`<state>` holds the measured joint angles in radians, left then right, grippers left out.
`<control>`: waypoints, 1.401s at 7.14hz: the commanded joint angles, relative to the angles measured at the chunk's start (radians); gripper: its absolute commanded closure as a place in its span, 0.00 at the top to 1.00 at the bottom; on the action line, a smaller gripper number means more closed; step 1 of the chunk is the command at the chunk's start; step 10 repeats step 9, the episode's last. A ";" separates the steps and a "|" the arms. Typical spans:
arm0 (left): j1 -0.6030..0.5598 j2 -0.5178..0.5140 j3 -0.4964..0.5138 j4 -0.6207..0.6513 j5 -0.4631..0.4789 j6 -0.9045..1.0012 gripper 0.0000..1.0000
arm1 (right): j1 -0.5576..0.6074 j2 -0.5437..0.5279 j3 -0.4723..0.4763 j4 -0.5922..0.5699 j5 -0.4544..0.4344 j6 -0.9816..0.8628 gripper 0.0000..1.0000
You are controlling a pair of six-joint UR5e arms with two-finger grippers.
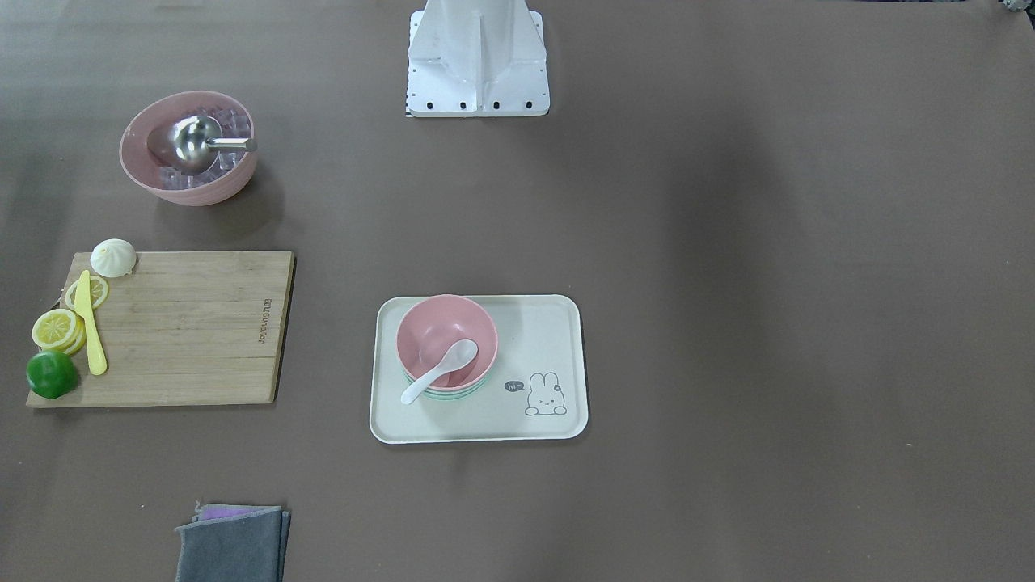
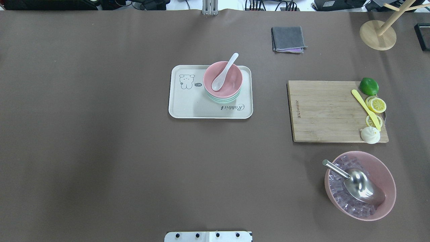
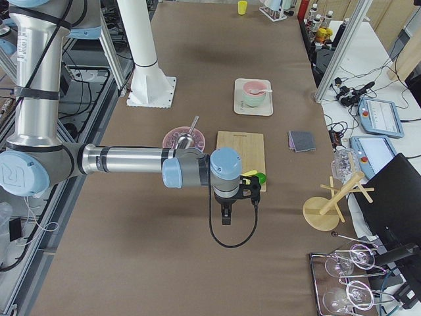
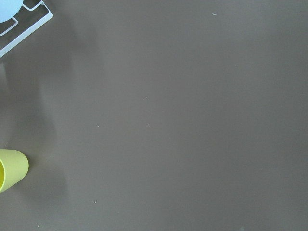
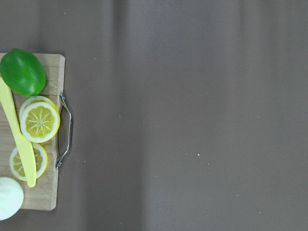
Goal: Stack pink bowl on green and place spoon
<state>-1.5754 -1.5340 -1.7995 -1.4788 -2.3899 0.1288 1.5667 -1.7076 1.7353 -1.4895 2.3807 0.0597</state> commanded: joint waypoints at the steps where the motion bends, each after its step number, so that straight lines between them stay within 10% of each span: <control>1: 0.000 0.000 0.000 0.000 0.000 0.000 1.00 | -0.005 0.002 0.001 0.000 0.000 0.002 1.00; 10: 0.000 -0.003 0.000 0.000 0.000 0.000 1.00 | -0.020 0.010 0.001 0.000 0.000 0.018 1.00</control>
